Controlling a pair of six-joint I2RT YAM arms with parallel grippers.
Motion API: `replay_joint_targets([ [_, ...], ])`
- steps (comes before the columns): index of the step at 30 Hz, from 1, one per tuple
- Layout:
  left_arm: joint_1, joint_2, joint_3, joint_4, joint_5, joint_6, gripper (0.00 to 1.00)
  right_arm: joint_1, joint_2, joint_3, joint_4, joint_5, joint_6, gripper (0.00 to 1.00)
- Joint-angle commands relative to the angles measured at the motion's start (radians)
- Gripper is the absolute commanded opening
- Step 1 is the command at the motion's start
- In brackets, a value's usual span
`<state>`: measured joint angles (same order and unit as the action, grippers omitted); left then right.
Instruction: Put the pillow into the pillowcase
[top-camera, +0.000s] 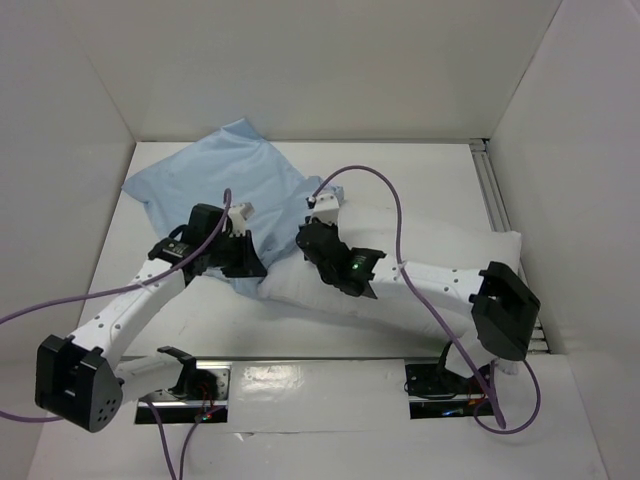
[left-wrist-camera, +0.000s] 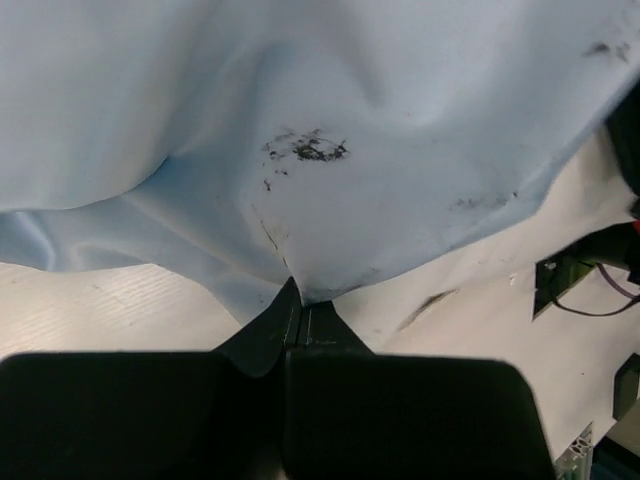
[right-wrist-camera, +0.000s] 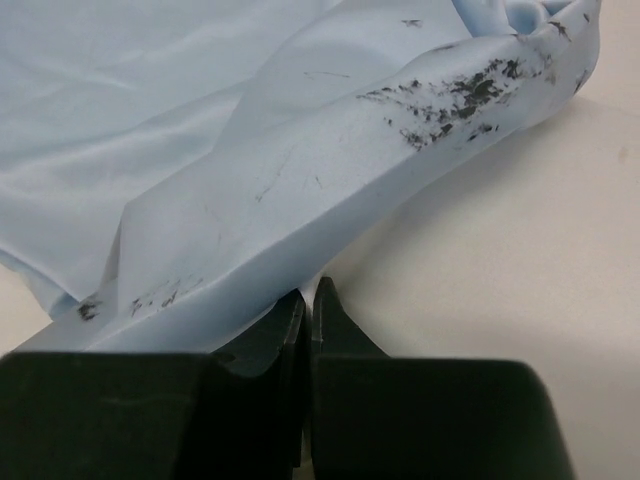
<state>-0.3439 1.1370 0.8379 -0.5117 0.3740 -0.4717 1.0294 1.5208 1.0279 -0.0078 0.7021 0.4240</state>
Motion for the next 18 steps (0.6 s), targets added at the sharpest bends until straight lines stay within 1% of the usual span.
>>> replay_joint_targets([
  [1,-0.003,-0.06,0.09,-0.046,0.058,0.002,0.0,-0.018,0.056,0.099,-0.046,0.057,0.004,0.0],
  [6,-0.012,-0.085,0.168,-0.163,0.101,0.038,0.0,-0.086,0.124,0.202,-0.115,0.037,0.013,0.0],
  [8,-0.021,-0.085,0.204,-0.209,0.12,0.048,0.0,-0.116,0.165,0.271,-0.148,0.037,0.013,0.0],
  [14,-0.072,-0.048,0.233,-0.252,0.141,0.093,0.0,-0.155,0.194,0.389,-0.149,0.037,-0.021,0.0],
  [18,-0.093,-0.023,0.233,-0.263,0.089,0.102,0.0,-0.193,0.203,0.419,-0.158,0.011,-0.021,0.0],
])
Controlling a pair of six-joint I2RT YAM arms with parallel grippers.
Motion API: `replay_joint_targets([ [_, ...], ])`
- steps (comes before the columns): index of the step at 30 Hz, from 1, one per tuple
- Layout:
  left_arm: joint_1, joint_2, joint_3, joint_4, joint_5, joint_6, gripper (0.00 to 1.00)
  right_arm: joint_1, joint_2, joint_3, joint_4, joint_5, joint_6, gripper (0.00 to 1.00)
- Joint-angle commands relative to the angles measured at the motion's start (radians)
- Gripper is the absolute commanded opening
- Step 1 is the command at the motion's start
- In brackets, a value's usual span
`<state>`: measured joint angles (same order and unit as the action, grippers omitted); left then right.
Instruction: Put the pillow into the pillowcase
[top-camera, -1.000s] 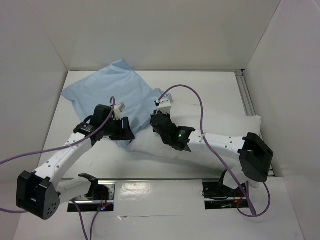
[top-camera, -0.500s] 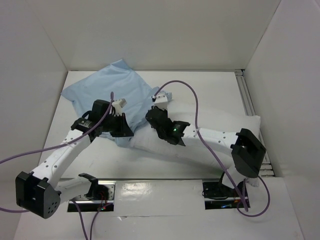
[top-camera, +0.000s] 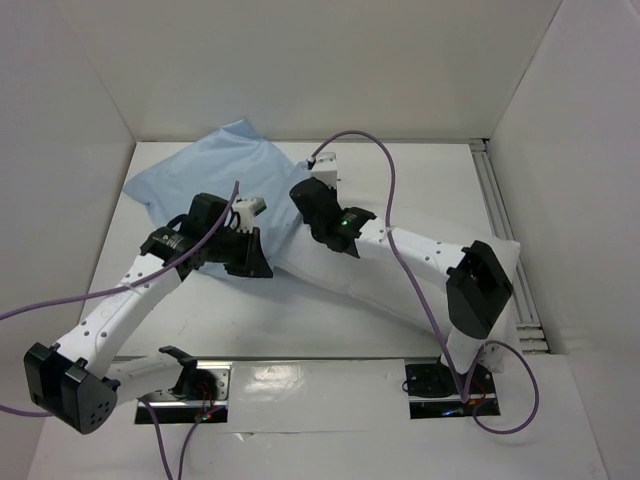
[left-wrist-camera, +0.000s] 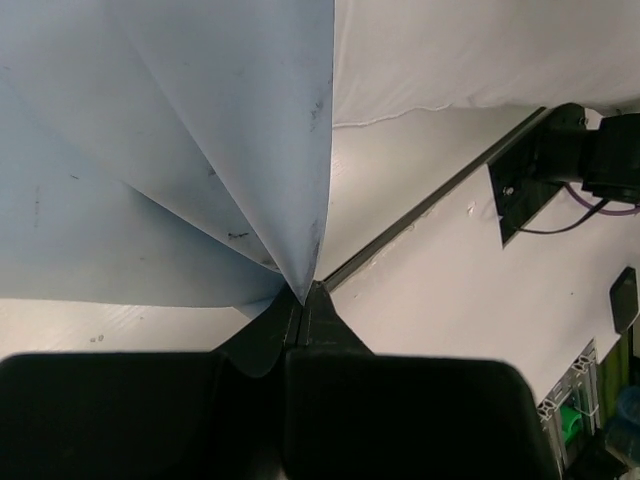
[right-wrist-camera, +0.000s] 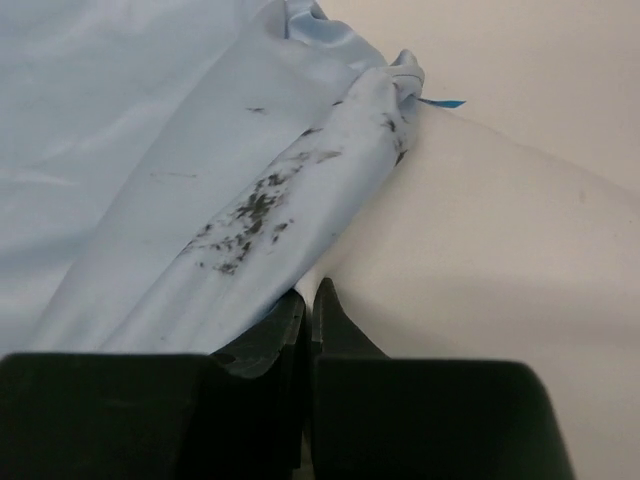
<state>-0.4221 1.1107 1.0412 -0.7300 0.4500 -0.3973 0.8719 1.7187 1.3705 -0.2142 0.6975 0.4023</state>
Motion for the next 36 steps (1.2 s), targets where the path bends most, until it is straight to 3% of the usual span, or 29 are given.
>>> replay_joint_targets([
  [1,-0.015,0.003,0.039,-0.045,-0.002,0.028,0.0,-0.036,0.005,0.076,0.058,0.016,0.001,0.0],
  [9,-0.035,0.046,0.109,-0.095,0.009,0.078,0.0,-0.08,0.033,0.137,0.036,-0.033,0.047,0.0],
  [20,-0.076,0.129,0.164,-0.17,-0.093,0.12,0.0,-0.136,-0.039,0.151,0.071,-0.162,0.098,0.0],
  [22,-0.076,0.139,0.241,-0.183,-0.056,0.12,0.0,-0.136,-0.039,0.115,0.085,-0.182,0.098,0.0],
  [26,-0.076,0.164,0.4,-0.16,0.186,0.117,0.0,-0.114,-0.001,0.061,0.1,-0.222,0.133,0.0],
  [27,-0.076,0.184,0.422,-0.16,0.217,0.104,0.09,-0.103,-0.019,0.027,0.13,-0.233,0.148,0.0],
  [29,-0.076,0.23,0.462,-0.176,0.245,0.104,0.47,-0.103,-0.074,-0.09,0.194,-0.257,0.159,0.0],
  [30,-0.076,0.242,0.462,-0.202,0.245,0.124,0.71,-0.094,-0.091,-0.123,0.24,-0.272,0.173,0.0],
  [33,-0.076,0.273,0.462,-0.233,0.187,0.153,0.81,-0.094,-0.139,-0.203,0.265,-0.286,0.184,0.0],
  [36,-0.041,0.284,0.473,-0.246,0.148,0.167,0.73,-0.094,-0.177,-0.254,0.289,-0.296,0.173,0.0],
])
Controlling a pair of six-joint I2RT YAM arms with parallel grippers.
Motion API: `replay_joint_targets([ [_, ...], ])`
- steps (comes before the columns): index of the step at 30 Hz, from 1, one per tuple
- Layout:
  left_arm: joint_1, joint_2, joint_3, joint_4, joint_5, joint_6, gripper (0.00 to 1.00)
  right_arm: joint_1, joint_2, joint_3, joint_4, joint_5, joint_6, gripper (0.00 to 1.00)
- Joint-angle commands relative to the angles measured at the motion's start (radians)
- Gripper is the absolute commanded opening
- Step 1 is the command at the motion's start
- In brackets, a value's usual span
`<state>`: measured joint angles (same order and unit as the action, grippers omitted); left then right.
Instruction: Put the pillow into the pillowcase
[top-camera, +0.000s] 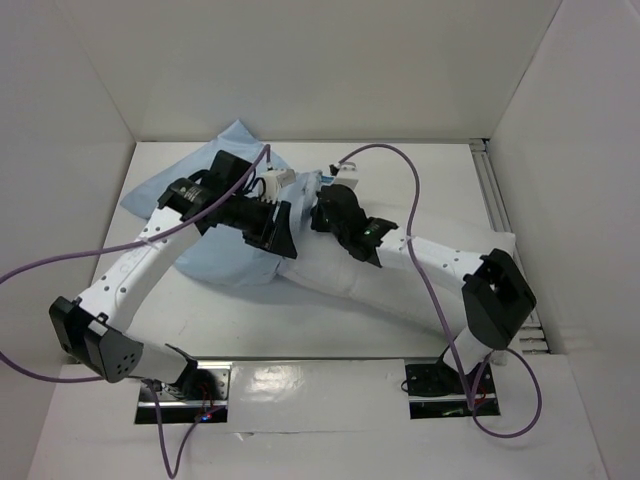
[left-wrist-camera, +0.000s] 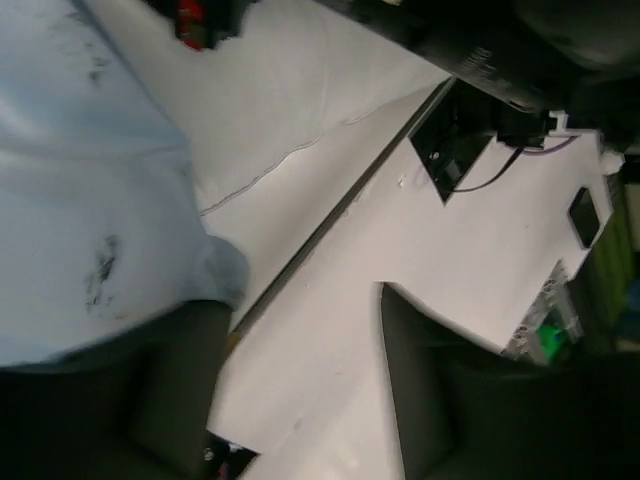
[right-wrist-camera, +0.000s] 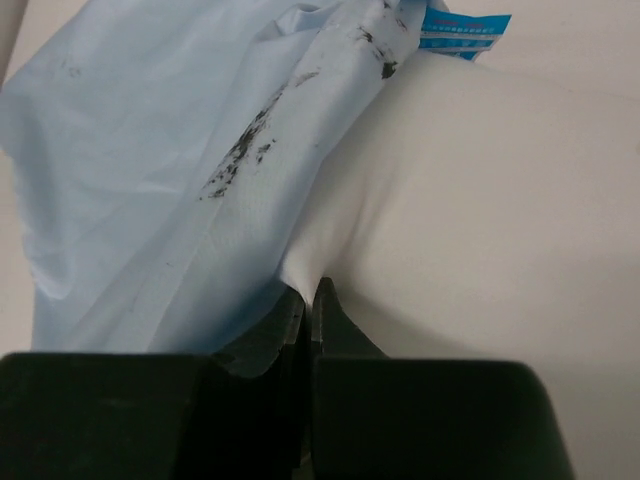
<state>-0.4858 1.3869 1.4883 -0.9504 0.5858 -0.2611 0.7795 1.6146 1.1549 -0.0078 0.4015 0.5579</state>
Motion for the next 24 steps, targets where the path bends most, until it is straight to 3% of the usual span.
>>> replay_joint_targets([
  [1,0.033,0.008,0.026,-0.025,0.002,0.031,0.47,-0.002,-0.084,-0.052,0.092,0.0,0.008,0.0],
  [3,0.075,0.008,0.036,0.011,-0.01,0.016,0.19,-0.002,-0.102,-0.086,0.103,-0.009,-0.012,0.0],
  [4,0.09,0.008,0.036,0.024,-0.011,0.005,0.12,-0.002,-0.116,-0.095,0.112,-0.021,-0.012,0.0],
  [5,0.105,-0.002,0.024,0.035,0.005,0.005,0.08,-0.002,-0.116,-0.095,0.112,-0.021,-0.021,0.0],
  [7,0.151,-0.011,0.015,0.059,0.028,0.005,0.09,-0.002,-0.128,-0.116,0.13,-0.032,-0.021,0.0],
  [8,0.165,-0.011,0.001,0.077,0.028,0.005,0.14,-0.002,-0.128,-0.116,0.131,-0.032,-0.021,0.0],
  [10,0.207,-0.022,-0.01,0.099,0.043,-0.004,0.43,-0.002,-0.128,-0.116,0.131,-0.055,-0.032,0.0],
  [13,0.207,0.0,-0.02,0.108,0.02,-0.017,0.79,0.007,-0.128,-0.116,0.131,-0.069,-0.041,0.0],
  [17,0.216,0.026,-0.011,0.117,0.104,0.014,0.85,0.007,-0.128,-0.095,0.111,-0.069,-0.053,0.0],
  [18,0.216,0.026,0.001,0.117,0.092,0.014,0.82,0.007,-0.128,-0.095,0.111,-0.069,-0.053,0.0],
  [19,0.216,0.026,0.001,0.133,0.092,0.014,0.53,0.007,-0.128,-0.095,0.111,-0.069,-0.062,0.0],
  [21,0.216,0.037,0.024,0.159,0.036,-0.015,0.25,0.007,-0.139,-0.106,0.12,-0.069,-0.062,0.0],
  [23,0.225,0.05,0.035,0.206,-0.022,-0.067,0.2,0.007,-0.139,-0.106,0.12,-0.069,-0.062,0.0],
  [24,0.225,0.064,0.052,0.22,-0.085,-0.09,0.36,0.007,-0.148,-0.116,0.12,-0.069,-0.062,0.0],
])
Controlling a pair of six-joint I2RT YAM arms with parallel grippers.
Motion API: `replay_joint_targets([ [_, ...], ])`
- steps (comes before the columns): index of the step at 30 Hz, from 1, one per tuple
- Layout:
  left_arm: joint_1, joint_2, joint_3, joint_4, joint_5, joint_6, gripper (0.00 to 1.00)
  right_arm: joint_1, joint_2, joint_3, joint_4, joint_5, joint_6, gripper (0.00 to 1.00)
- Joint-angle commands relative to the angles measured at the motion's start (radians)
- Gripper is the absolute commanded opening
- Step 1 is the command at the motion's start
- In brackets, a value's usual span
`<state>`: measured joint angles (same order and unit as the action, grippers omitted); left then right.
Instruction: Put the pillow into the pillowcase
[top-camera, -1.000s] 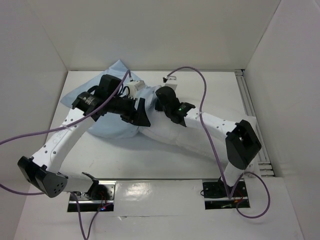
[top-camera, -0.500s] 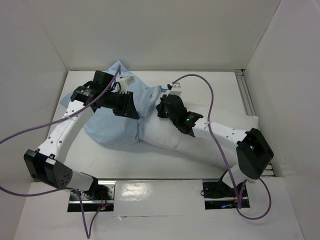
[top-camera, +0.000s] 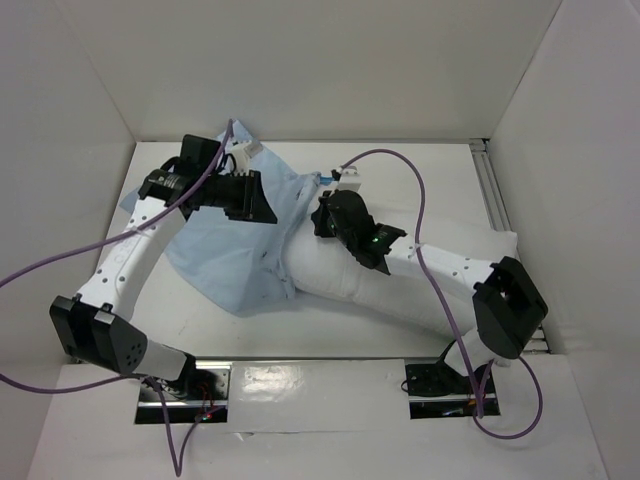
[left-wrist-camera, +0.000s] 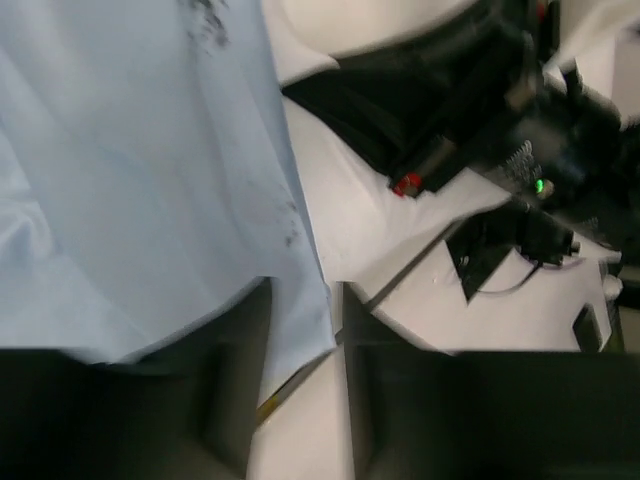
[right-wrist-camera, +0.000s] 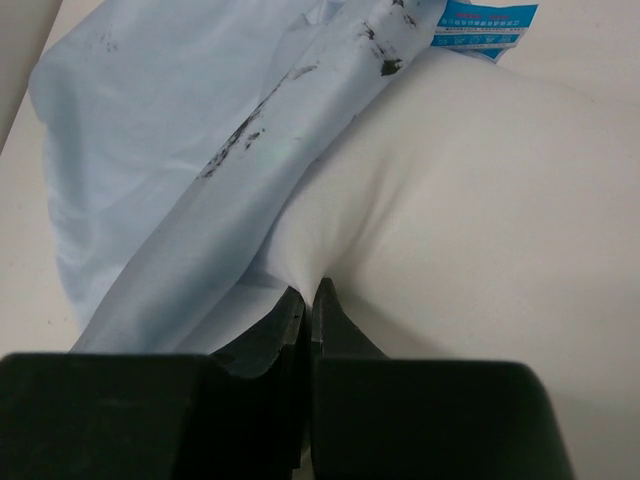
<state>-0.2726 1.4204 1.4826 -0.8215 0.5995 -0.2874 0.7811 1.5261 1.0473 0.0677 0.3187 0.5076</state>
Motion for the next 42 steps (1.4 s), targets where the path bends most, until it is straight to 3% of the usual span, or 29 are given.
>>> replay_joint_targets([
  [1,0.012,0.049,0.07,0.105,-0.119,-0.081,0.53,0.006,-0.06,-0.009,0.044,0.014,-0.012,0.0],
  [4,-0.009,0.161,0.155,0.114,-0.186,-0.111,0.83,0.015,-0.079,-0.02,0.044,0.014,-0.012,0.0],
  [8,-0.077,0.29,0.251,0.124,-0.283,-0.121,0.87,0.024,-0.08,-0.02,0.012,0.023,-0.012,0.0],
  [13,-0.118,0.412,0.295,0.133,-0.305,-0.121,0.86,0.024,-0.08,-0.01,0.003,0.033,-0.021,0.0],
  [16,-0.128,0.434,0.321,0.145,-0.291,-0.121,0.74,0.033,-0.08,-0.01,0.003,0.033,-0.03,0.0],
  [17,-0.128,0.446,0.332,0.157,-0.281,-0.131,0.65,0.033,-0.08,-0.01,0.003,0.033,-0.03,0.0],
  [18,-0.128,0.457,0.341,0.166,-0.265,-0.131,0.41,0.033,-0.08,-0.01,0.003,0.033,-0.03,0.0],
  [19,-0.128,0.457,0.372,0.166,-0.256,-0.131,0.25,0.033,-0.08,-0.01,0.003,0.033,-0.03,0.0],
  [21,-0.128,0.466,0.403,0.166,-0.244,-0.156,0.05,0.043,-0.08,-0.01,0.003,0.033,-0.04,0.0],
  [22,-0.128,0.466,0.438,0.166,-0.233,-0.156,0.0,0.043,-0.08,-0.01,0.003,0.022,-0.04,0.0],
  [25,-0.128,0.477,0.525,0.185,-0.127,-0.185,0.0,0.063,-0.08,0.003,0.024,0.022,-0.05,0.0],
  [30,-0.155,0.54,0.584,0.309,0.179,-0.318,0.0,0.115,-0.058,0.036,0.091,0.101,-0.05,0.0],
  [37,-0.192,0.666,0.568,0.296,0.212,-0.342,0.0,0.115,-0.029,0.037,0.134,0.338,-0.027,0.0],
  [38,-0.192,0.678,0.579,0.256,0.212,-0.317,0.11,0.115,-0.038,0.037,0.121,0.338,-0.038,0.01],
  [39,-0.192,0.692,0.635,0.214,0.188,-0.291,0.24,0.115,-0.038,0.037,0.107,0.348,-0.038,0.09],
  [40,-0.192,0.702,0.666,0.173,0.157,-0.267,0.37,0.115,-0.07,0.037,0.08,0.349,-0.05,0.25],
  [41,-0.192,0.713,0.691,0.123,0.146,-0.234,0.49,0.115,-0.087,0.028,0.069,0.349,-0.05,0.59],
  [42,-0.182,0.713,0.706,0.113,0.146,-0.223,0.66,0.115,-0.107,0.005,0.057,0.349,-0.05,0.69],
])
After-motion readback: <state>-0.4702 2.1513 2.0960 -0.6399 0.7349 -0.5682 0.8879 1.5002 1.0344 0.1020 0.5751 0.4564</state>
